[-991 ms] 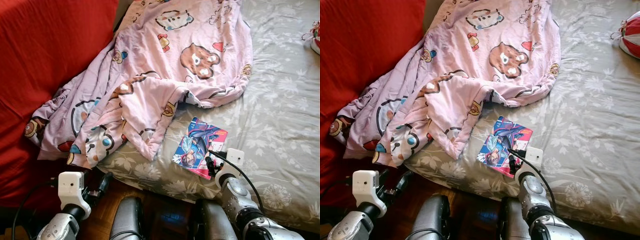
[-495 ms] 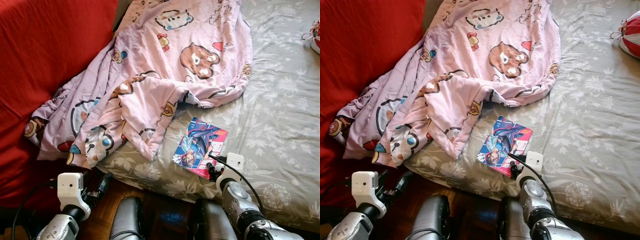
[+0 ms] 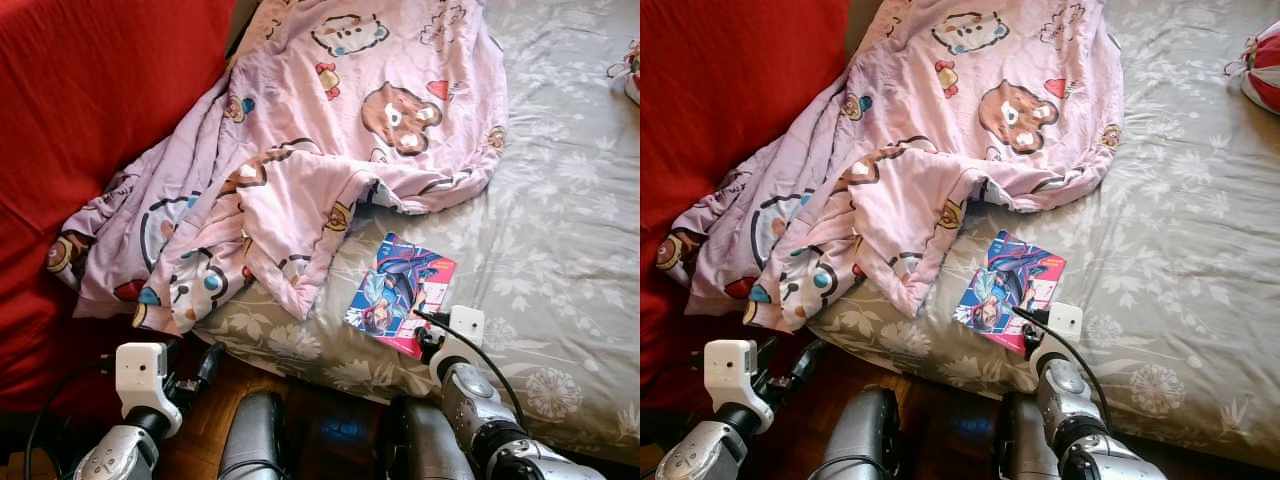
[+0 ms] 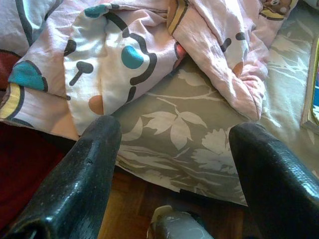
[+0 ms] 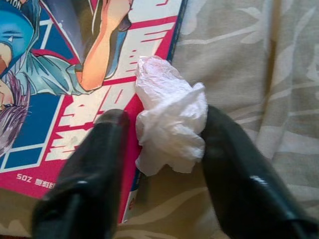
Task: Clean up the room
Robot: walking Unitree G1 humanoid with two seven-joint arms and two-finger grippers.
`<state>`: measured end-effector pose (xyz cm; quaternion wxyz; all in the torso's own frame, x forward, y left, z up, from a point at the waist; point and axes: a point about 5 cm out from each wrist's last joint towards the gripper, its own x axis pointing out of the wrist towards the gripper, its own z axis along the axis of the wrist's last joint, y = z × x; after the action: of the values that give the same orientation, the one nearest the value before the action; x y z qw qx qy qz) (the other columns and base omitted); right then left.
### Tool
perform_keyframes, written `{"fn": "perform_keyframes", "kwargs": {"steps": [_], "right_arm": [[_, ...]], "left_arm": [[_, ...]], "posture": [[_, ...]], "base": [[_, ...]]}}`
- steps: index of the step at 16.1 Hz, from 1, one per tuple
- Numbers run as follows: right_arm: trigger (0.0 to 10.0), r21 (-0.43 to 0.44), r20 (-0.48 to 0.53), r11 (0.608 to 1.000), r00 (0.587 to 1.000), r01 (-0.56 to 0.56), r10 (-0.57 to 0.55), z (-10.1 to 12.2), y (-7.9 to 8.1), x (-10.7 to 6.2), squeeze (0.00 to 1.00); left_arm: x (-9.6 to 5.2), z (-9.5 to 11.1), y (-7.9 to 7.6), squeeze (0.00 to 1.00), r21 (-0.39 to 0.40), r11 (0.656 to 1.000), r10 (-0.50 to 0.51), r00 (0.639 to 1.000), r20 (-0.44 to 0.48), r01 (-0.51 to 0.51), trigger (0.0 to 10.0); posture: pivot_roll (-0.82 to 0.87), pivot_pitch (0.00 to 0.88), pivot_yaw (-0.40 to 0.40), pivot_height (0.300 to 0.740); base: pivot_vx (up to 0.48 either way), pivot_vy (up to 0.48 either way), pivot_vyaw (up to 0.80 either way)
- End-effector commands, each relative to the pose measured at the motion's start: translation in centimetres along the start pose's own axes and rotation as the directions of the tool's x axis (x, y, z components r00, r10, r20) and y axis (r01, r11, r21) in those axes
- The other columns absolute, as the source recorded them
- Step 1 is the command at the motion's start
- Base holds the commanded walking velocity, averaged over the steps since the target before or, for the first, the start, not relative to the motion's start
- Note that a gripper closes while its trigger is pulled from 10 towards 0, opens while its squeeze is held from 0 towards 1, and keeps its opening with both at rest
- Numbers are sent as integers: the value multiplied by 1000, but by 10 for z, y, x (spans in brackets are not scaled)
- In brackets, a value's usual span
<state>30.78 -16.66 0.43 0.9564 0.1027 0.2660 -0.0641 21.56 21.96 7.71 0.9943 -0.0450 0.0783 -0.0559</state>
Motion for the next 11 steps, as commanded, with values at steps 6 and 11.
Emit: {"fn": "perform_keyframes", "kwargs": {"steps": [6, 11], "right_arm": [[0, -6, -83, 999, 995, 51, -51, -19, -11, -4, 0], [0, 21, -65, 998, 996, 65, -64, -20, -17, -5, 0]], "left_arm": [[4, -6, 5, 0, 30, 1000, 11, 1000, -21, -10, 10000], [24, -8, 4, 0, 23, 1000, 19, 1000, -1, -19, 10000]], "posture": [[170, 270, 37, 633], [159, 191, 27, 633]], "base": [[0, 0, 0], [0, 0, 0]]}}
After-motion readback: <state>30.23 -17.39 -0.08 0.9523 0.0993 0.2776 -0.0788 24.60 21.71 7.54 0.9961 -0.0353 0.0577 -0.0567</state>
